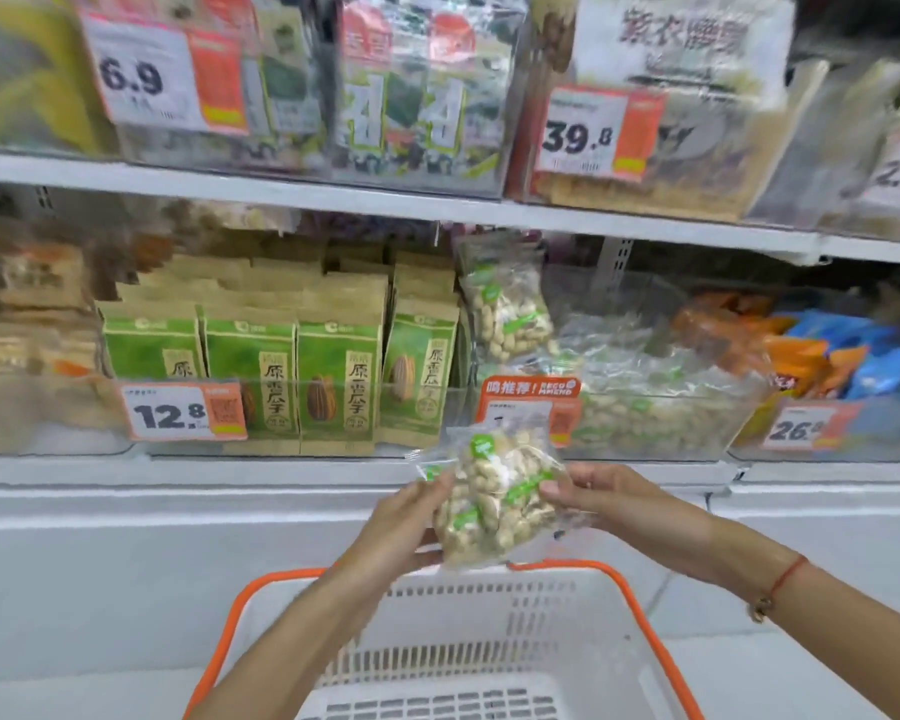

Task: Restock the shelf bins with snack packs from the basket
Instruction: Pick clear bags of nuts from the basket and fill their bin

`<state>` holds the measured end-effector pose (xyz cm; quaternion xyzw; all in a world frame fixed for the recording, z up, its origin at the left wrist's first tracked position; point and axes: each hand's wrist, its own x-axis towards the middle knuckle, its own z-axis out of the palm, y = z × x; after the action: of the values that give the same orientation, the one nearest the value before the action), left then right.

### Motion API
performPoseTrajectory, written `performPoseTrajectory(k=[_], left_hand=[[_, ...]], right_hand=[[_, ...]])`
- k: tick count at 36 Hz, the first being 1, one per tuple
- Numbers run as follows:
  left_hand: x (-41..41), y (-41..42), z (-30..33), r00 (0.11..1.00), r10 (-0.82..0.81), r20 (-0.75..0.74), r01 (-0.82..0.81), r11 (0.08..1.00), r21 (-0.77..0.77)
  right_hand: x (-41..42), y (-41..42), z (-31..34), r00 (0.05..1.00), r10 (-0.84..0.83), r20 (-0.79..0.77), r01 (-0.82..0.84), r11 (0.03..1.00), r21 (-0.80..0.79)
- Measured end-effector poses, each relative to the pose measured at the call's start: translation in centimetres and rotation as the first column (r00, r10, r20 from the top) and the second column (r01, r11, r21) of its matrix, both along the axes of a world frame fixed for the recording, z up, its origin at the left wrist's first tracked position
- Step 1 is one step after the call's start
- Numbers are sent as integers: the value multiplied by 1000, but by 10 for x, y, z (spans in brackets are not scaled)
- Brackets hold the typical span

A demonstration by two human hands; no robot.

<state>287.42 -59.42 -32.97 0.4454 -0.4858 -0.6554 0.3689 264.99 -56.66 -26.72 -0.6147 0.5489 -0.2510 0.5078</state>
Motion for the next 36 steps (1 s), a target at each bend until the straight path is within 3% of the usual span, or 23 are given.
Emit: performPoseTrajectory(k=[4, 9, 16, 18, 19, 21, 22, 27, 29, 33, 36], left_hand=[[-18, 3, 36, 1000, 3, -4, -4, 991, -133], [-31, -20, 97, 997, -4, -76, -19, 953, -302], [-58, -67, 140, 982, 38, 186, 65, 852, -519], [-60, -80, 137, 939, 125, 322, 79, 830, -552], [-61, -88, 131, 857, 216, 469, 104, 818, -566], [-60, -98, 118, 695, 354, 626, 128, 796, -592], [-60, -100, 113, 686, 372, 625, 107, 798, -593], [-63, -102, 94, 821, 326, 469, 48, 778, -626], [-63, -103, 92, 849, 297, 438, 47, 782, -621], [-59, -110, 91, 803, 350, 483, 34, 782, -622], [-56, -117, 99, 774, 313, 550, 105, 793, -600]], right_hand=[[-3, 15, 33, 999, -27, -28, 23, 991, -132], [-2, 7, 61, 975, -214, 65, 223, 908, -355], [5, -48, 77, 922, -355, 156, 374, 710, -596], [5, -65, 68, 914, -399, 72, 351, 689, -634], [5, -73, 62, 892, -450, -38, 322, 692, -646], [5, -85, 47, 793, -529, -301, 259, 741, -620], [5, -89, 41, 761, -528, -377, 254, 778, -575], [16, -91, 36, 836, -465, -293, 313, 841, -442], [24, -96, 32, 833, -431, -349, 256, 857, -447], [38, -107, 20, 768, -393, -506, 132, 870, -475], [33, -110, 32, 838, -320, -441, 147, 912, -383]])
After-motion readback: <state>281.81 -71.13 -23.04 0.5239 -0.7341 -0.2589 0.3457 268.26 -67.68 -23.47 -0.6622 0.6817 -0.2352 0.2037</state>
